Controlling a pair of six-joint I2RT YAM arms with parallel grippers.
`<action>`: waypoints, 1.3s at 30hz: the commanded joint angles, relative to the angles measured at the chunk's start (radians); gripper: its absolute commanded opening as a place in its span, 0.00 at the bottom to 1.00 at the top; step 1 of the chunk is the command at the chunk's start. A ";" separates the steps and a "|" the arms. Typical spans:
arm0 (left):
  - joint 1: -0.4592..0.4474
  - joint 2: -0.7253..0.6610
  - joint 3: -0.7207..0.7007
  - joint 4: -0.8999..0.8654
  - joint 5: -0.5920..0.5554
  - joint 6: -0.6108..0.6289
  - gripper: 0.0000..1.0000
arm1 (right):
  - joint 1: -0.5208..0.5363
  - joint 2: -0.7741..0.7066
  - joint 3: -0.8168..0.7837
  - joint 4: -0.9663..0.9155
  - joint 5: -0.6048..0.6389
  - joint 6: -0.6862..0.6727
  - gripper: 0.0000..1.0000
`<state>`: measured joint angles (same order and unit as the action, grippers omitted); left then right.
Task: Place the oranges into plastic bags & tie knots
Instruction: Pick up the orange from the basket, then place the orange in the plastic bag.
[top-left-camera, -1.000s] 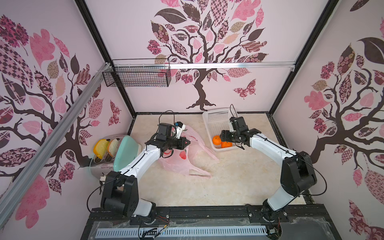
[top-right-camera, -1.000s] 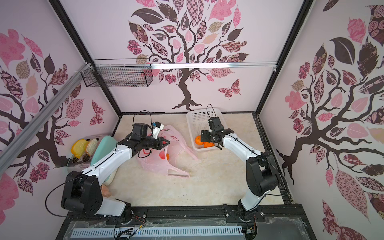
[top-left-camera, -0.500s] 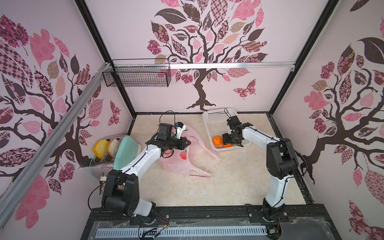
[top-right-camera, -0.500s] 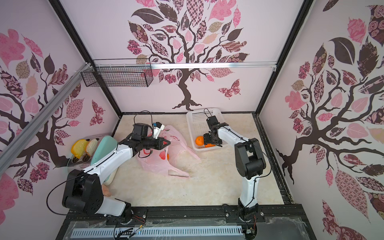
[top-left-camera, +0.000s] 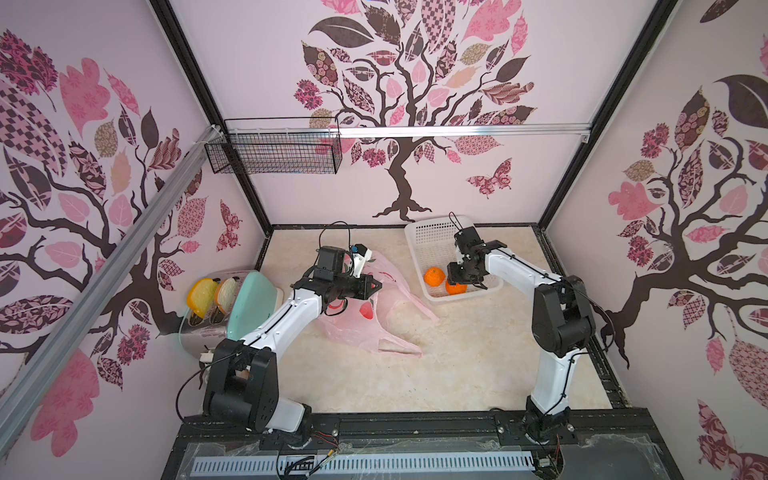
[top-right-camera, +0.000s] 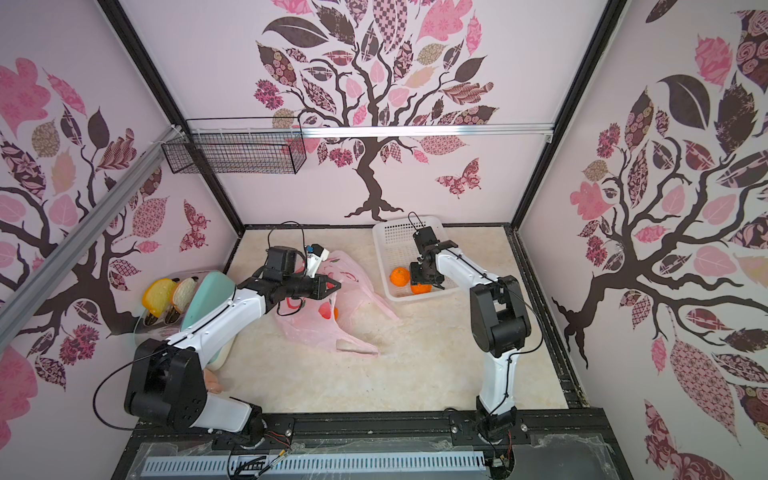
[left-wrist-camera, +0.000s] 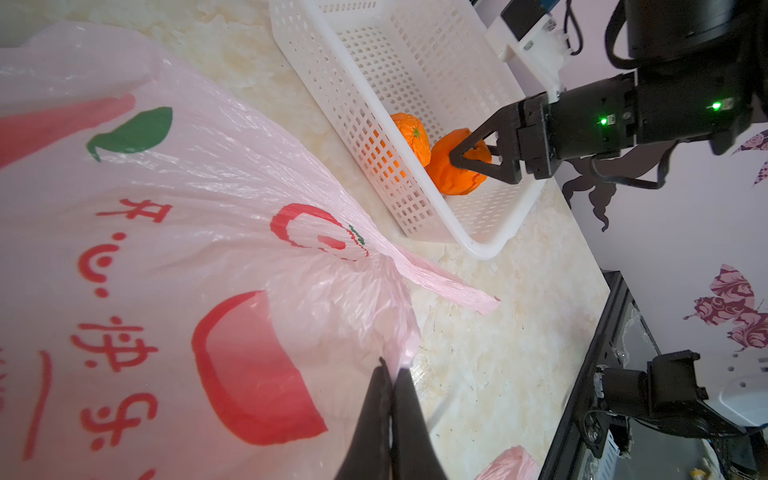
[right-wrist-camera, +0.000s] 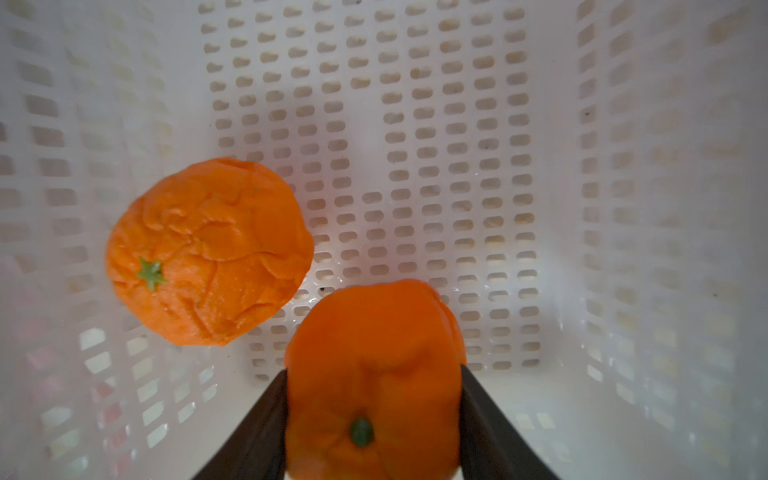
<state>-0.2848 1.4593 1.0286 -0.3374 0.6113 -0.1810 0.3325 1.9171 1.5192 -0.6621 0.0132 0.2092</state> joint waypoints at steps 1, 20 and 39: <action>0.002 -0.007 0.023 0.013 0.012 0.002 0.00 | 0.005 -0.134 0.007 0.009 -0.018 0.025 0.48; 0.002 -0.019 0.024 0.012 0.015 -0.004 0.00 | 0.376 -0.261 -0.431 0.847 -0.390 0.432 0.38; 0.002 -0.017 0.030 -0.041 -0.013 0.035 0.00 | 0.412 0.203 -0.223 1.272 -0.284 0.529 0.41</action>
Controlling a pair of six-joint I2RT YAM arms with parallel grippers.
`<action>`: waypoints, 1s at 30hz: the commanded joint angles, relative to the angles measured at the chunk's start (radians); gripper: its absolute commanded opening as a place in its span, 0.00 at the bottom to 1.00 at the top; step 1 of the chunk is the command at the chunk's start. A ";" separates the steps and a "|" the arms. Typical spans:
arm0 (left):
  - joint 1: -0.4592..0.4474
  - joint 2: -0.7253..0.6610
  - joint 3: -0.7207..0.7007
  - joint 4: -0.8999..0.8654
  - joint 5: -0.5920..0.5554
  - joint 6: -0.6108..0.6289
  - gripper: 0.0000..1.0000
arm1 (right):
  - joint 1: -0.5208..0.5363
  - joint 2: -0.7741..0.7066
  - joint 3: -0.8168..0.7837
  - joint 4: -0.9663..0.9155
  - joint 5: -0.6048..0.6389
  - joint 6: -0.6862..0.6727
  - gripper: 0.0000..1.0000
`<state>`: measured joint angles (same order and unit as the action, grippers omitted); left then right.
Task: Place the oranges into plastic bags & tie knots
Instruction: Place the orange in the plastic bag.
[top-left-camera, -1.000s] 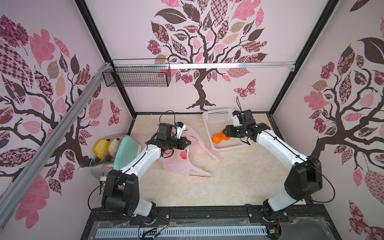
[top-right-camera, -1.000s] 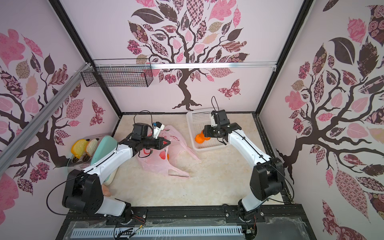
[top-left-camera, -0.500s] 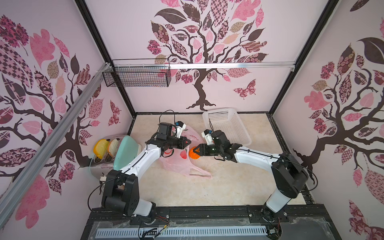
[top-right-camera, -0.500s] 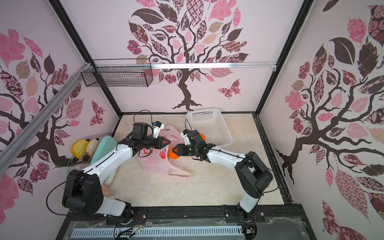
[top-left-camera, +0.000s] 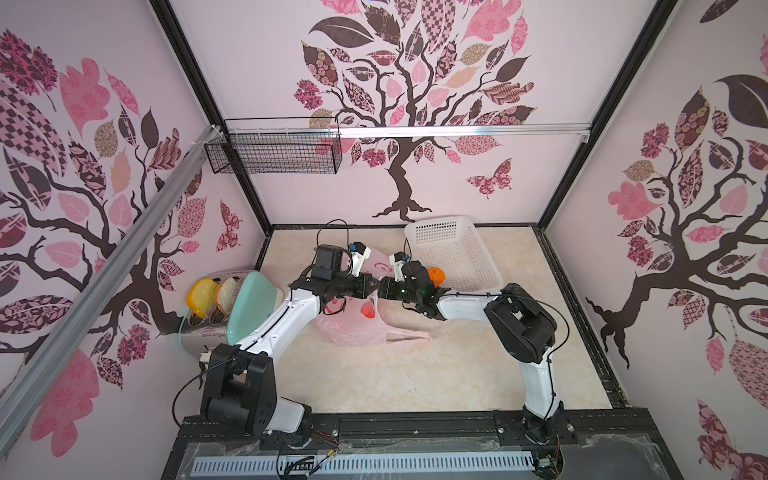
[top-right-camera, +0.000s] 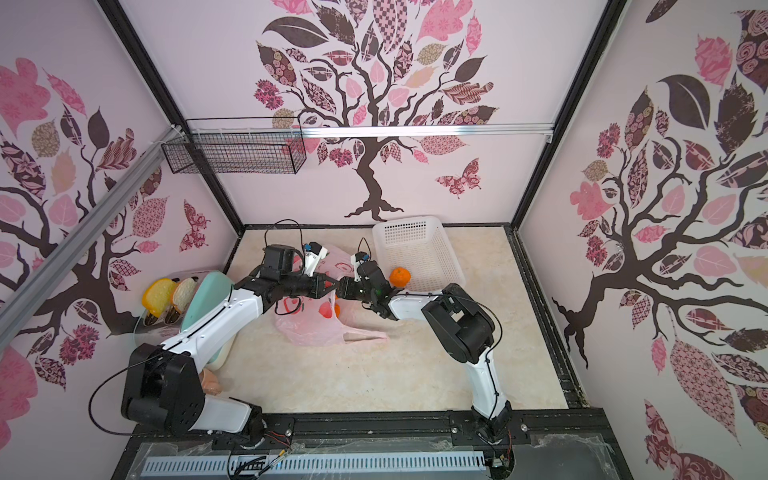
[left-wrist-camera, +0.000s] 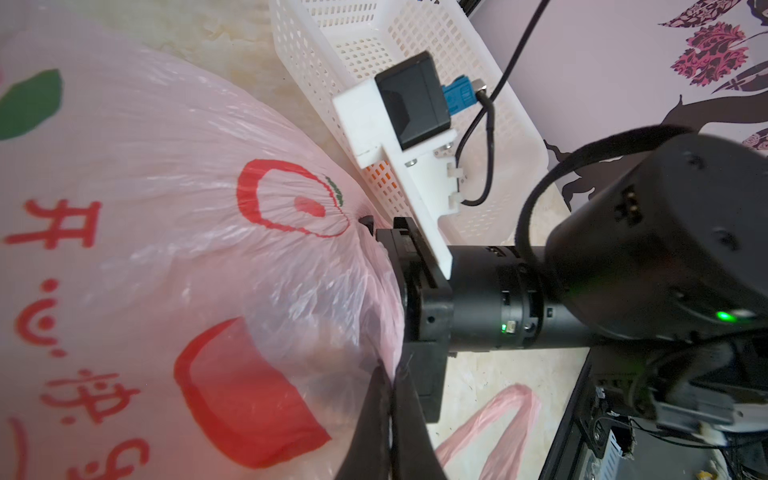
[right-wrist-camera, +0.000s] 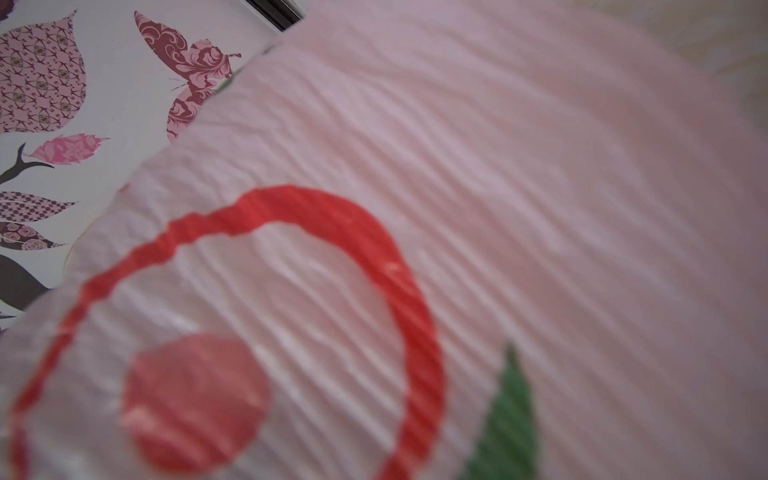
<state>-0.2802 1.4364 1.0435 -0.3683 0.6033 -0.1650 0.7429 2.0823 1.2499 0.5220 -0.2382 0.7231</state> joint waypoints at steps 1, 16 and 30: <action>-0.001 0.008 0.016 -0.010 -0.011 0.018 0.00 | 0.003 0.050 0.050 0.092 -0.047 0.013 0.43; 0.002 0.014 0.011 -0.012 -0.042 0.019 0.00 | -0.031 -0.207 -0.172 -0.061 -0.109 0.048 0.84; 0.002 0.037 0.020 0.002 -0.003 0.007 0.00 | -0.247 -0.527 -0.246 -0.573 0.110 -0.208 0.79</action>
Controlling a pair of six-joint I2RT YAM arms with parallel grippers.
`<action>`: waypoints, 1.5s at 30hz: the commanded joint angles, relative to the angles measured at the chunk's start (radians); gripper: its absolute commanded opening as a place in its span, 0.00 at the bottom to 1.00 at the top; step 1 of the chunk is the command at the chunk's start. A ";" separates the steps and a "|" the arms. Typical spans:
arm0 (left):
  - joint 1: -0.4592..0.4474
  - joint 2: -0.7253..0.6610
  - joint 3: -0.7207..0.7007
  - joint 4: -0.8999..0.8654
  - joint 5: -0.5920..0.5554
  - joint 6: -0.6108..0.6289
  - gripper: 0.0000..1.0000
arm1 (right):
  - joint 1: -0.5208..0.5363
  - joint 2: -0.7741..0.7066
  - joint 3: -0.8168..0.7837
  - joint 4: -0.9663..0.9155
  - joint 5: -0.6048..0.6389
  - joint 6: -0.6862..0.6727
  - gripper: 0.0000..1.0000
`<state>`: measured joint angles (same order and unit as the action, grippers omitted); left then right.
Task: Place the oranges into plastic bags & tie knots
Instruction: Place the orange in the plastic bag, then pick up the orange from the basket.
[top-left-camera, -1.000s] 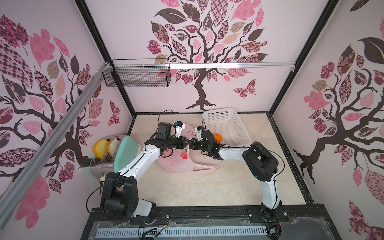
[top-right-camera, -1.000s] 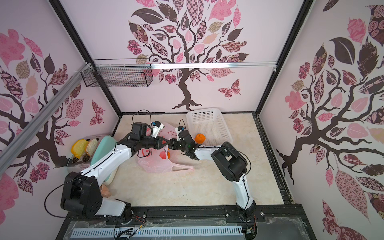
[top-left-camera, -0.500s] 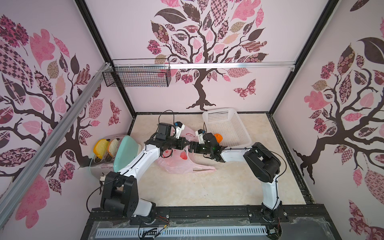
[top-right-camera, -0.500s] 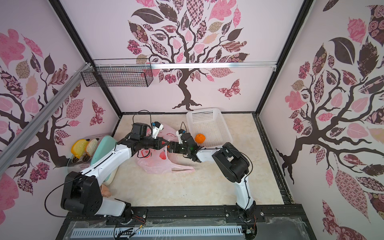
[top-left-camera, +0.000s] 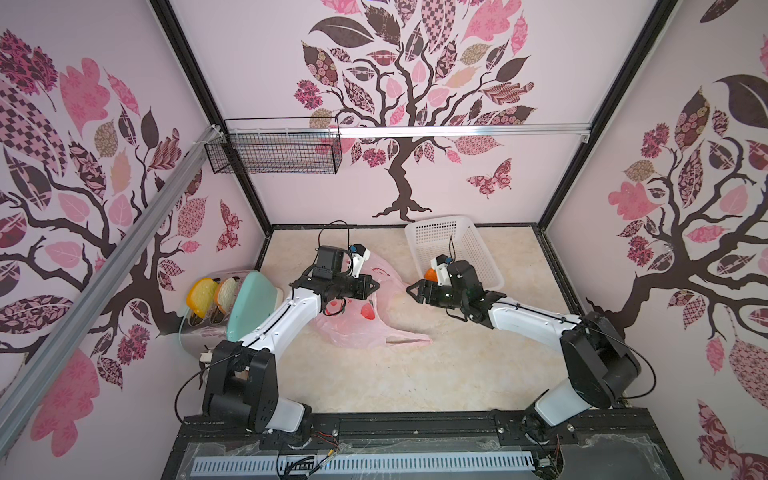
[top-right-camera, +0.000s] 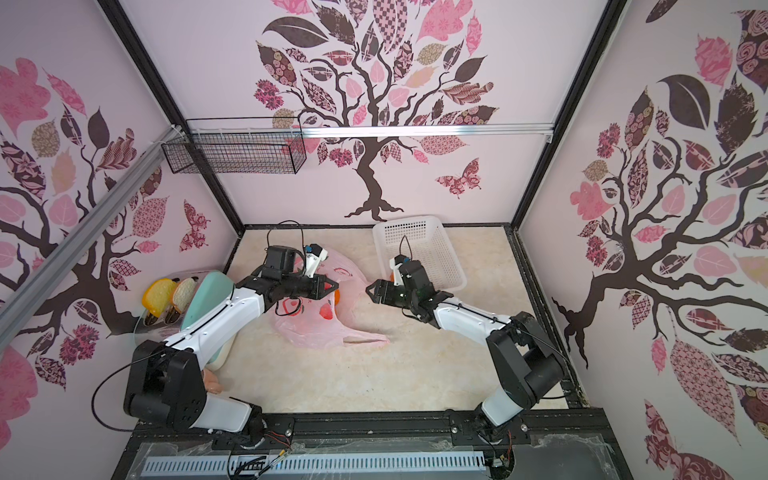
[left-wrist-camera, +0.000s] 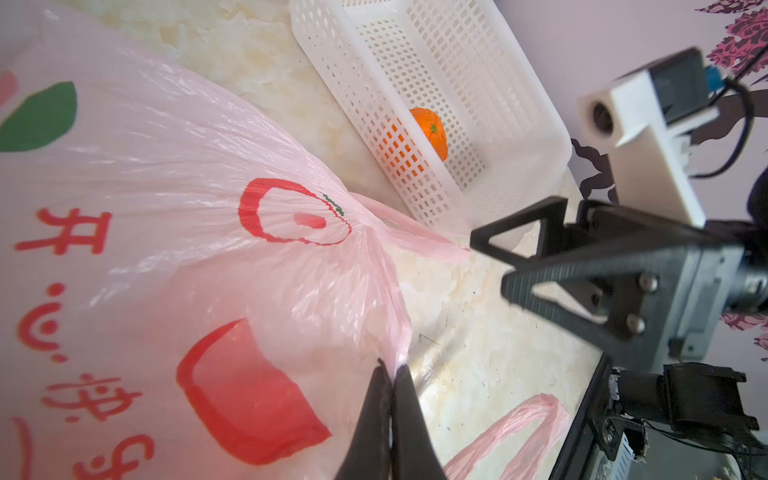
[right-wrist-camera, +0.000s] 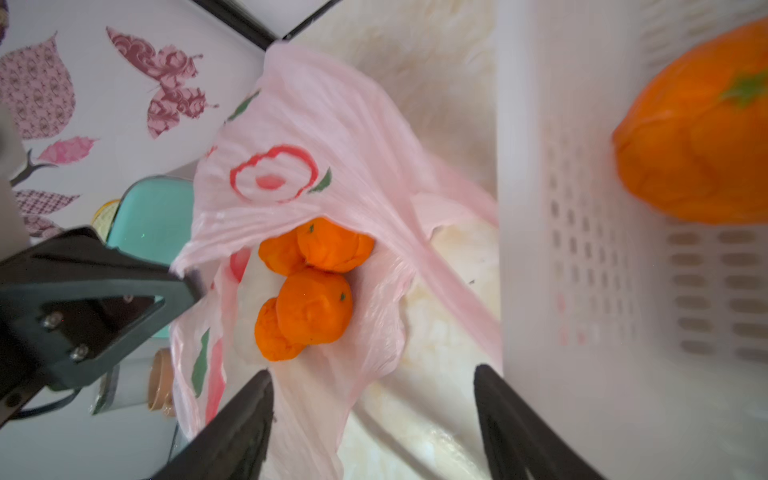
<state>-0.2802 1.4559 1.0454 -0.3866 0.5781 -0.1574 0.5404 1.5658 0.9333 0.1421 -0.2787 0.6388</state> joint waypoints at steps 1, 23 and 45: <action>0.003 0.020 0.019 0.021 0.023 -0.002 0.00 | -0.059 0.004 0.102 -0.233 0.195 -0.156 0.80; 0.003 0.021 0.026 0.009 0.032 0.005 0.00 | -0.273 0.443 0.618 -0.601 0.257 -0.369 0.86; 0.003 -0.003 0.014 -0.005 0.027 0.003 0.00 | -0.279 0.677 0.871 -0.692 0.283 -0.405 0.64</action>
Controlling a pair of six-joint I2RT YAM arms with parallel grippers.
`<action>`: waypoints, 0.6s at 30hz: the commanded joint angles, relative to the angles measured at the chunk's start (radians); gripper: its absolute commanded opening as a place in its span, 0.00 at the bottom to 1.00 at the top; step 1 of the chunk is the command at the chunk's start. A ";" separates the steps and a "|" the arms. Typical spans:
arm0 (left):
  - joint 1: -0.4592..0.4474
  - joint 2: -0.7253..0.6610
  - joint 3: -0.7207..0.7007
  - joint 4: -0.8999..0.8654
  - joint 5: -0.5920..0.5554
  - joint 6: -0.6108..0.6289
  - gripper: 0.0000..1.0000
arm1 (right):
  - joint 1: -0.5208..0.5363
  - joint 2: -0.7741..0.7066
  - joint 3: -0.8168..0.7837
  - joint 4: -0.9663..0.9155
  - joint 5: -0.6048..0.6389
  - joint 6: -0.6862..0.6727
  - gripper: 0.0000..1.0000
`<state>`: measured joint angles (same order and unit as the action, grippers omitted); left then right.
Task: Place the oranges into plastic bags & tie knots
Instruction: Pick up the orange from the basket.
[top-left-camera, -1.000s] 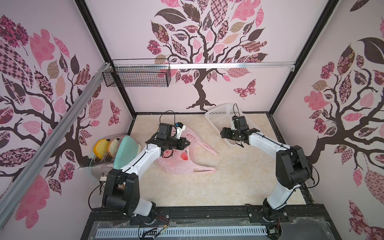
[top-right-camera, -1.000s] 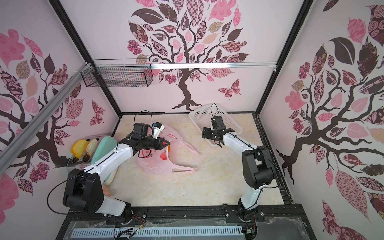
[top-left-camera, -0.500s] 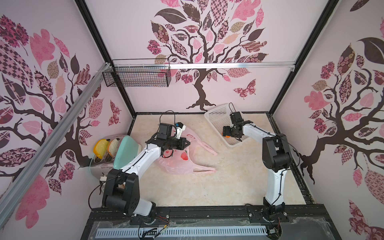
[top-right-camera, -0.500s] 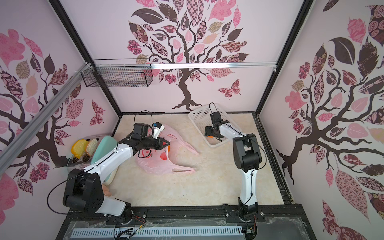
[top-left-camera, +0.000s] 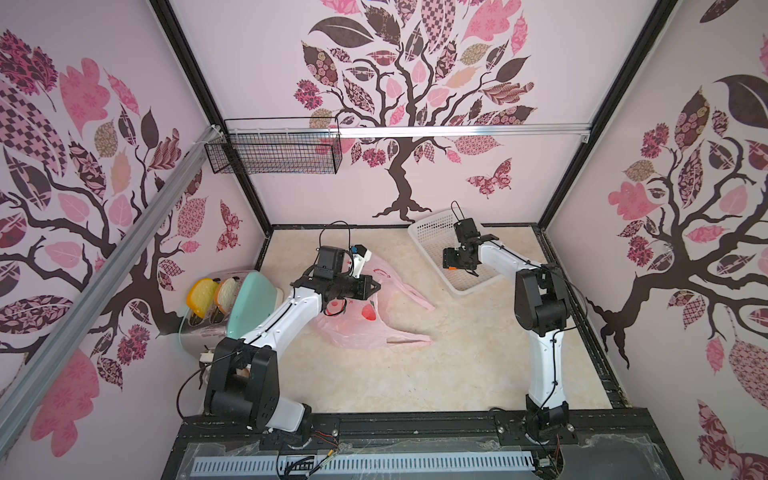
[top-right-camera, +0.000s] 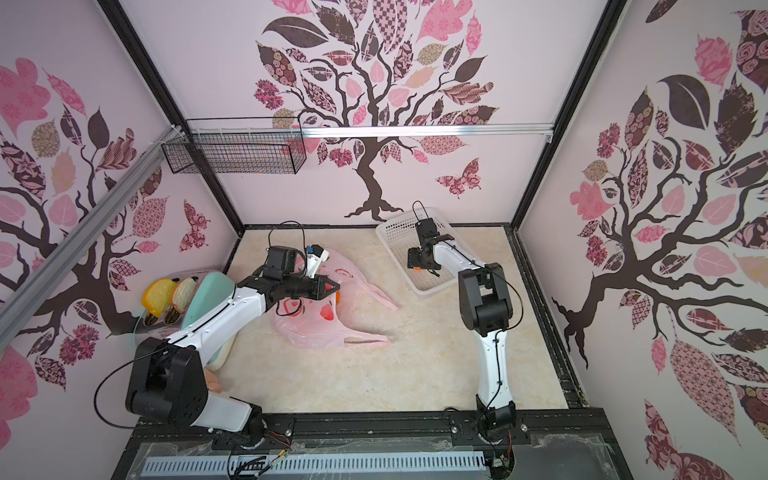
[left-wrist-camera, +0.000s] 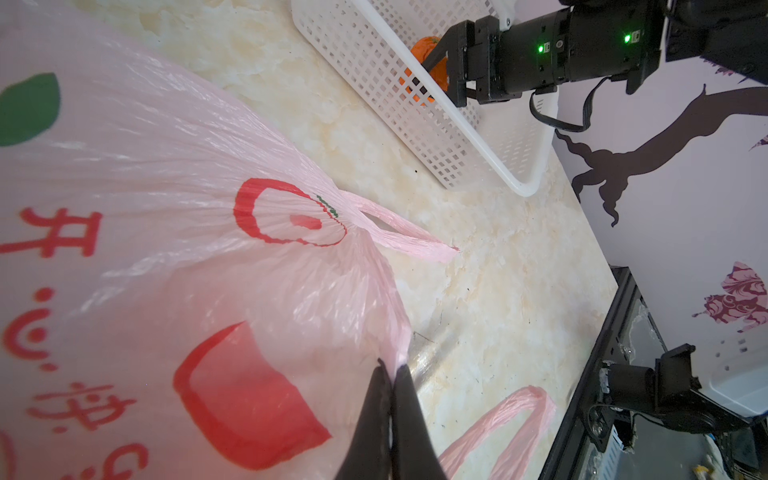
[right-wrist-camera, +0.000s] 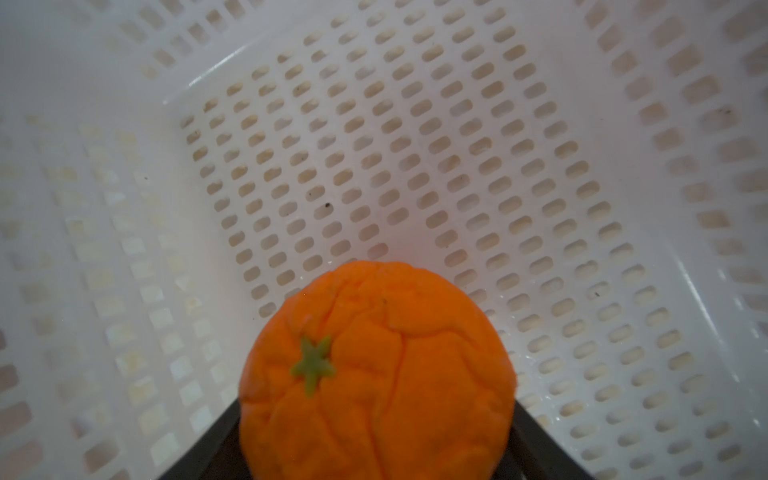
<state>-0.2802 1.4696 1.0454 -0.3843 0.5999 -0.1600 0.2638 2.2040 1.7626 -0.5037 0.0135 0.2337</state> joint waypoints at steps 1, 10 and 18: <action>0.003 -0.018 0.013 -0.004 0.004 0.006 0.00 | -0.004 0.047 0.051 -0.057 -0.009 0.002 0.58; 0.002 -0.010 0.017 0.003 0.007 0.004 0.00 | -0.011 -0.129 0.007 -0.052 -0.036 0.006 0.48; 0.003 -0.014 0.029 -0.006 -0.008 0.017 0.00 | 0.013 -0.564 -0.484 0.340 -0.350 0.170 0.46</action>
<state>-0.2802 1.4689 1.0458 -0.3878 0.5972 -0.1570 0.2607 1.7267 1.4113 -0.3477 -0.1783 0.3111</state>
